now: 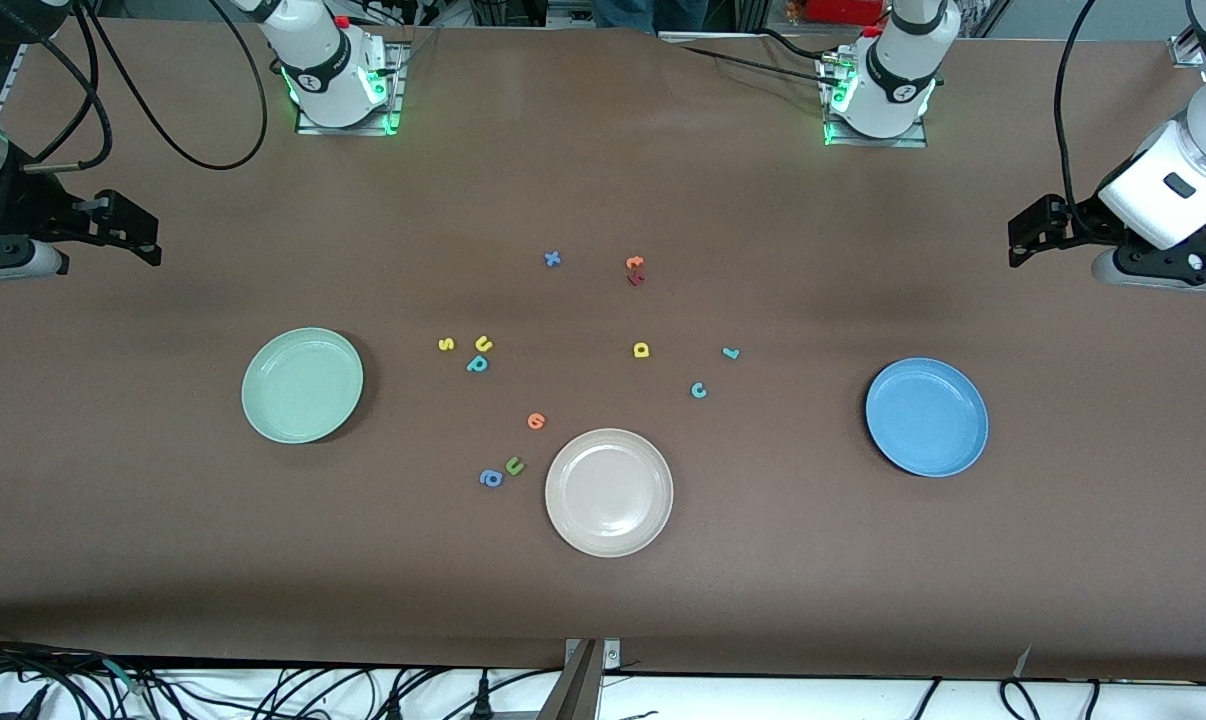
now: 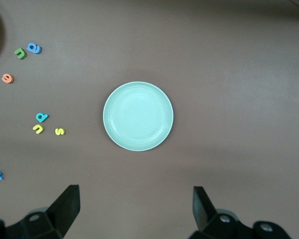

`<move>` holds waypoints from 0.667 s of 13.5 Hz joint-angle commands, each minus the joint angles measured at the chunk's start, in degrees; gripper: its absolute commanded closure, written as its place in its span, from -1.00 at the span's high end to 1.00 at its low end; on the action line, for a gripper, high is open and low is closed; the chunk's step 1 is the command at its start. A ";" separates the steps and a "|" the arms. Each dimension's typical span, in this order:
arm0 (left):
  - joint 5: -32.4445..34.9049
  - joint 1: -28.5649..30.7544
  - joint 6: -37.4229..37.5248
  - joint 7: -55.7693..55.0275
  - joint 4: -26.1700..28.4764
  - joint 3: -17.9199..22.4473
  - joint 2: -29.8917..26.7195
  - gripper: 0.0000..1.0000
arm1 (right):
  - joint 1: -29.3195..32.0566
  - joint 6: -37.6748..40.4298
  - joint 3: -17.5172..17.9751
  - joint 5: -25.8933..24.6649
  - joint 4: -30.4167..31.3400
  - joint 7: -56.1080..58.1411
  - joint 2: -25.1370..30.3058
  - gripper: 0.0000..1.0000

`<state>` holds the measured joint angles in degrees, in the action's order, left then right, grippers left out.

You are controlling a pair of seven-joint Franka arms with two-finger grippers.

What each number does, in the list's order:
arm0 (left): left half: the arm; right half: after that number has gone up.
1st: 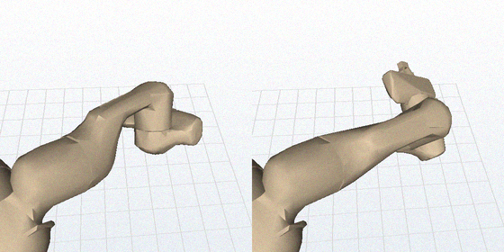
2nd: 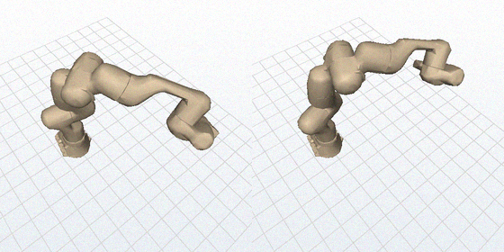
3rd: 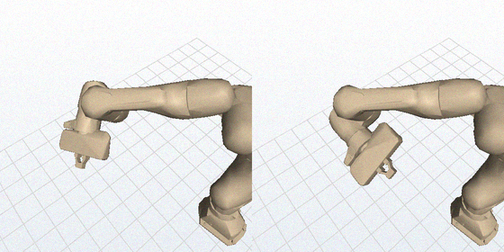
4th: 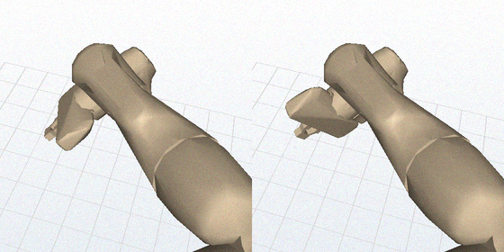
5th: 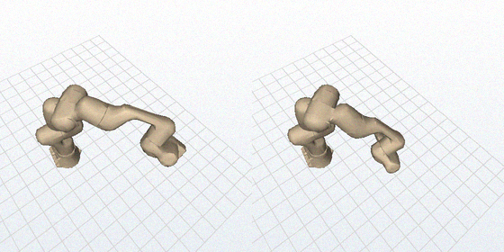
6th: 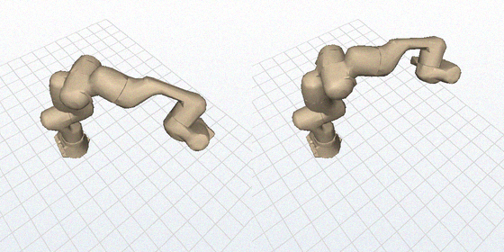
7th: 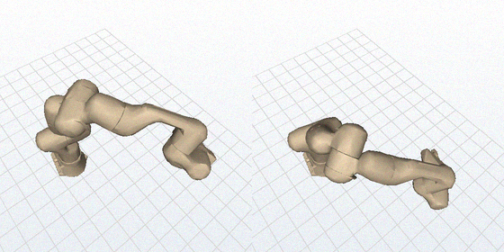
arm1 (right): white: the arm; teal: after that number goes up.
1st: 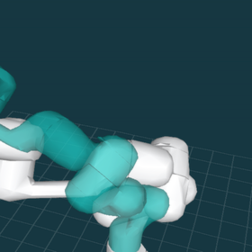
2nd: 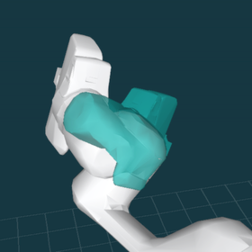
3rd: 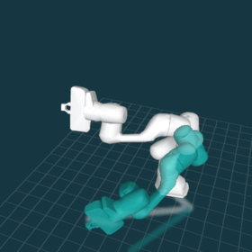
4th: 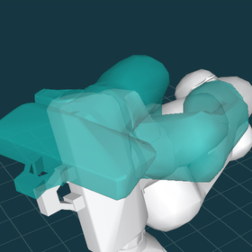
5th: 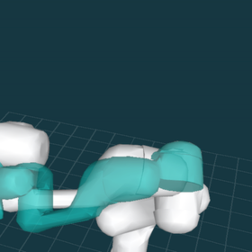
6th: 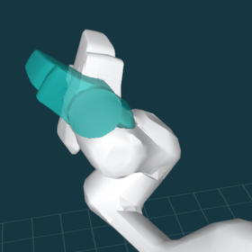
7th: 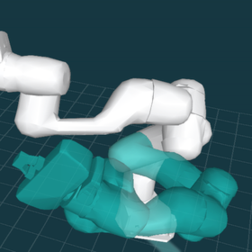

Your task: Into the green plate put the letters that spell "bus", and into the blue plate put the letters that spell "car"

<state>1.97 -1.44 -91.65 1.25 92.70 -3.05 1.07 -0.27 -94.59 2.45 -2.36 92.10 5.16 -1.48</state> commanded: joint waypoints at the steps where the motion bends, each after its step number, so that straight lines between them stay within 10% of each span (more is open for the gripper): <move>1: -0.74 -0.14 1.39 0.16 -1.82 0.15 0.60 1.00 | -0.17 0.45 0.80 -2.02 0.54 -1.09 0.78 1.00; 9: -0.65 -0.14 1.39 0.16 -1.82 0.15 0.60 1.00 | -0.17 0.11 3.00 -5.28 0.45 -0.94 0.60 1.00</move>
<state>1.97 -1.45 -91.65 1.25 92.70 -3.05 1.07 -0.46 -94.50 5.40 -6.68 92.10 4.60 -1.49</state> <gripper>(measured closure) 0.000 0.000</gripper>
